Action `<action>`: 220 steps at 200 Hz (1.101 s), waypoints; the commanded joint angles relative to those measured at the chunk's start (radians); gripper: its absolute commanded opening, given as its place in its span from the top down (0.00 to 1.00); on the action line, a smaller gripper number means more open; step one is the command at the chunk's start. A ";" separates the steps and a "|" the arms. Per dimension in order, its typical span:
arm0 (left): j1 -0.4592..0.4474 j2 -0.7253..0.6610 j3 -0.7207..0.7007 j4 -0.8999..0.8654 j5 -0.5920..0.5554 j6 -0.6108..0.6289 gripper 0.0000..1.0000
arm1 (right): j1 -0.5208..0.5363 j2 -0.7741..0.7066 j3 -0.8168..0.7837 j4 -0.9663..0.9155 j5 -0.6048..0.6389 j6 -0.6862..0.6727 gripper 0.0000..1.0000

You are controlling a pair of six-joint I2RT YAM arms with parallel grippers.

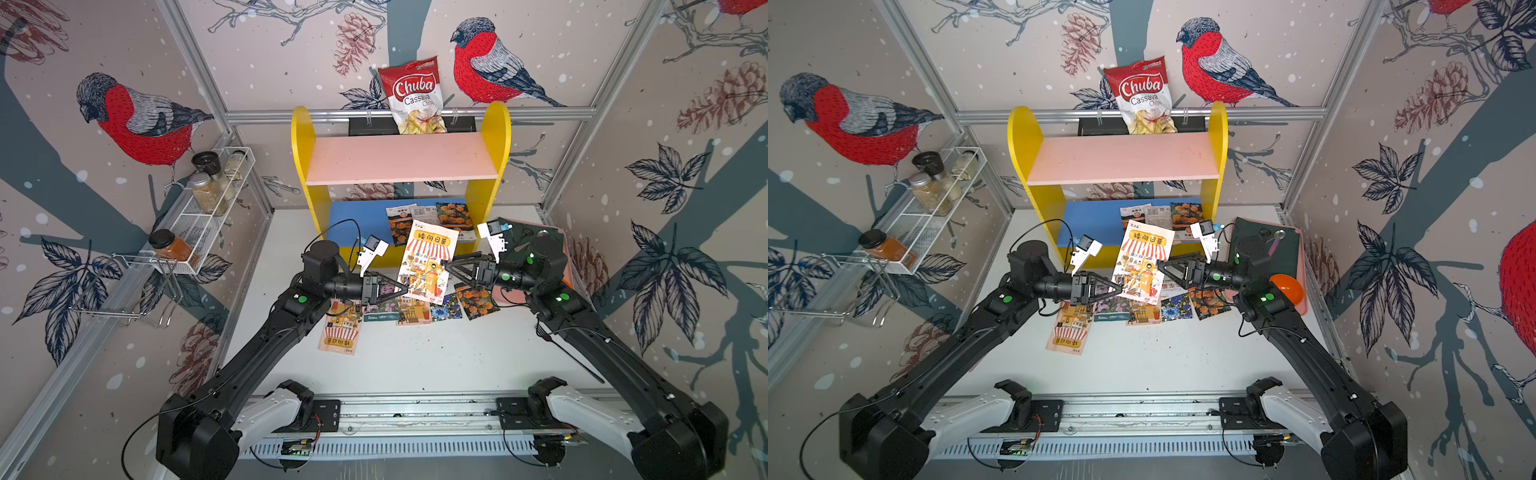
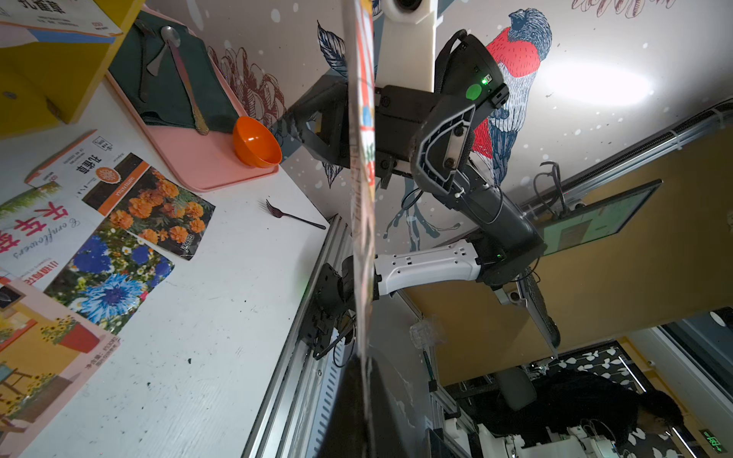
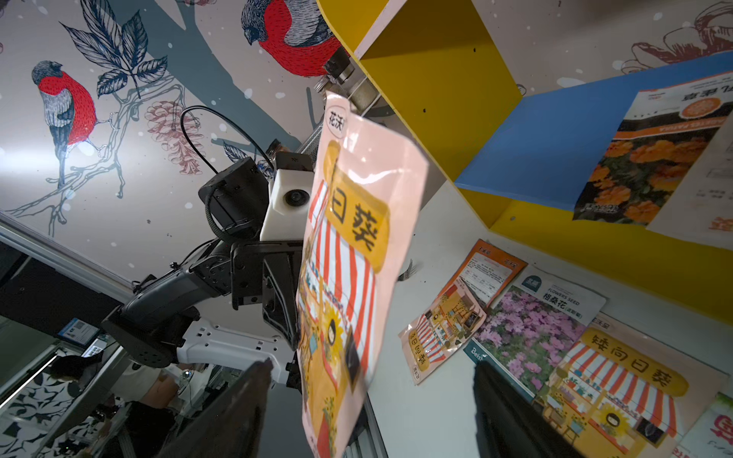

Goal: Take the seed bag off the shelf
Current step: Pick up the seed packet from the shelf.

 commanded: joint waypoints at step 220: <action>-0.042 -0.011 -0.013 0.064 -0.072 -0.014 1.00 | -0.006 -0.005 0.002 0.116 -0.077 0.074 1.00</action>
